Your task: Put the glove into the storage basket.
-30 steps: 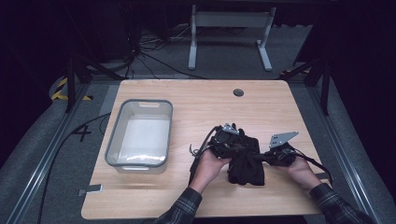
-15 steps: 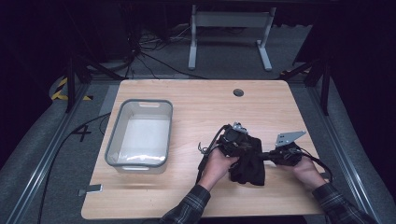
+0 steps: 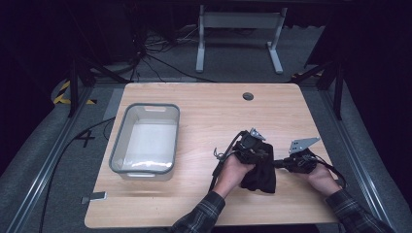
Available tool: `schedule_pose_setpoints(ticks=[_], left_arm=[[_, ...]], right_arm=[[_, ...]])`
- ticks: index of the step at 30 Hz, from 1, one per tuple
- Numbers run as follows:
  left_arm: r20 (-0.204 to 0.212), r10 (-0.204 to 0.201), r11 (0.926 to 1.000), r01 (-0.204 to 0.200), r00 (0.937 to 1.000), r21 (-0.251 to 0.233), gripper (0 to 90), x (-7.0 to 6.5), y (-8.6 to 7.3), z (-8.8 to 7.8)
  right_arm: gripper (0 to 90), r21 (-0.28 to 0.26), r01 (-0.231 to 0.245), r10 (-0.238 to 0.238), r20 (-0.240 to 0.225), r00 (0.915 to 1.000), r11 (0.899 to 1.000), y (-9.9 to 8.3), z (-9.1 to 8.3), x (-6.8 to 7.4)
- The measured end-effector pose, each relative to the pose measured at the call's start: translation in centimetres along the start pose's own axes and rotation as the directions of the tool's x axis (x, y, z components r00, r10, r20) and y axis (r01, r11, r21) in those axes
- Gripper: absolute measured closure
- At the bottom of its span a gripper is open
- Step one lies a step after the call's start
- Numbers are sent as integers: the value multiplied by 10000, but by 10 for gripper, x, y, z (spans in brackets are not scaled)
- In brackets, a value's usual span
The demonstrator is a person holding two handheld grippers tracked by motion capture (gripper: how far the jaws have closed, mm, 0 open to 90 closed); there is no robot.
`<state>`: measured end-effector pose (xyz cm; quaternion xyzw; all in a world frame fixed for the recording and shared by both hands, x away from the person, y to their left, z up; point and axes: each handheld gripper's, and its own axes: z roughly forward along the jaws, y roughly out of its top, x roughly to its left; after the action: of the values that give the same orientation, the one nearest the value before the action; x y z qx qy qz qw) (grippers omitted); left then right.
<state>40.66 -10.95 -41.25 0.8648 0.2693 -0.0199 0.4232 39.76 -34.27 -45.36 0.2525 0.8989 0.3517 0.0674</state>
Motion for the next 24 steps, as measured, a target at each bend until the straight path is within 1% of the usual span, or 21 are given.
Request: schedule_pose_setpoints(ticks=[3, 5, 8, 10, 13, 14, 15, 16, 19, 20, 21, 22, 24], left_arm=[[44, 41, 10000, -41, 10000, 9, 800, -1, 1, 2], [266, 33, 9999, -30, 9996, -138, 795, -2, 2, 3], [314, 172, 9996, -165, 9994, -235, 785, -6, 5, 1], [297, 235, 9991, -224, 9993, -352, 789, -7, 6, -2], [235, 338, 9981, -325, 9992, -530, 829, -7, 5, -13], [178, 332, 9980, -322, 9993, -545, 847, -7, 5, -16], [39, 380, 9976, -377, 9993, -580, 858, -6, 3, -21], [-24, 339, 9976, -340, 9994, -595, 871, -5, 2, -23], [-536, 335, 9984, -359, 9980, -438, 893, 3, -5, -32], [-689, 274, 9988, -302, 9972, -394, 895, 7, -9, -34], [-823, 133, 9993, -162, 9965, -340, 895, 11, -13, -36], [-899, 80, 9995, -108, 9959, -309, 896, 14, -16, -37], [-1120, -78, 9999, 68, 9937, -93, 896, 21, -24, -38]], right_arm=[[900, -35, -16, 16, -6, 10000, 10000, 0, 0, 1], [900, -47, -7, 7, -38, 10000, 10000, 0, 1, 1], [900, -41, 2, -2, 1, 10000, 10000, 0, -1, 0], [900, -117, -24, 25, 78, 10000, 9999, -1, -6, -1], [900, -414, -188, 195, 167, 9997, 9990, 0, -16, -3], [900, -549, -231, 241, 172, 9996, 9982, 0, -21, -3], [900, -606, -252, 265, 198, 9995, 9978, 0, -23, -4], [900, -651, -291, 304, 193, 9994, 9975, 1, -26, -3], [900, -772, -277, 293, 196, 9994, 9966, 4, -32, -2], [900, -865, -234, 251, 184, 9995, 9960, 7, -34, -1], [900, -926, -208, 223, 143, 9997, 9955, 10, -36, 0], [900, -976, -115, 126, 105, 9999, 9952, 15, -38, 2], [900, -1140, -22, 20, -25, 10000, 9935, 23, -38, 5]])
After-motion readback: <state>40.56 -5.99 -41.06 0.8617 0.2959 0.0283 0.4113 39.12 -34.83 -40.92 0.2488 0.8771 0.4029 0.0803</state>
